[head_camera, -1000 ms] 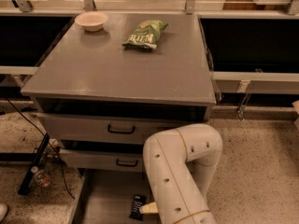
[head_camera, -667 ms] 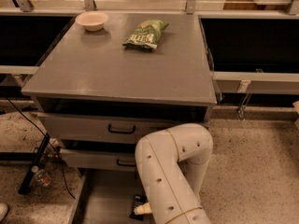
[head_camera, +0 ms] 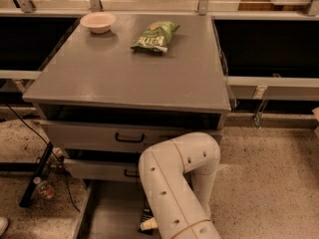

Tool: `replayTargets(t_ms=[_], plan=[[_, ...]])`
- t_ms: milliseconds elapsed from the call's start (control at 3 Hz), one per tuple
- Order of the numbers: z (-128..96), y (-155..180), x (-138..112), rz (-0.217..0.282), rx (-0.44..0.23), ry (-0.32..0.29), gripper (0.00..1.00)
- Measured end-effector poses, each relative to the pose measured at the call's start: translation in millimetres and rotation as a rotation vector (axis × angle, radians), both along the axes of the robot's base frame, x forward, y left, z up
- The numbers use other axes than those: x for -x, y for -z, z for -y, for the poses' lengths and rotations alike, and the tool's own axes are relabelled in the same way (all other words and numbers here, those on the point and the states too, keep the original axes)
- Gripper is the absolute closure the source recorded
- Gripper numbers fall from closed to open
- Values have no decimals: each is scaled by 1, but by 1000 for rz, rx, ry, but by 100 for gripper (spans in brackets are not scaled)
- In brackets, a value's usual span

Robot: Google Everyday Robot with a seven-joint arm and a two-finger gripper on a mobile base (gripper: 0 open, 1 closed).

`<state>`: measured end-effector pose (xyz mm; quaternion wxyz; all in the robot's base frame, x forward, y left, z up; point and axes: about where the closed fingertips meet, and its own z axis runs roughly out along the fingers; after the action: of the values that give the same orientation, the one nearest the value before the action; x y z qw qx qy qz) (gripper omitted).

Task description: Pick rxbar blueberry from bottom drawer and place on counter

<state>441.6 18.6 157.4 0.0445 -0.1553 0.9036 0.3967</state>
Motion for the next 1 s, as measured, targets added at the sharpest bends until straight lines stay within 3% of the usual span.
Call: replayTargets(t_ms=[333,1000], plan=[[0,0,0,0,0,0,0],[10,-9,19,112,-36,17,0]])
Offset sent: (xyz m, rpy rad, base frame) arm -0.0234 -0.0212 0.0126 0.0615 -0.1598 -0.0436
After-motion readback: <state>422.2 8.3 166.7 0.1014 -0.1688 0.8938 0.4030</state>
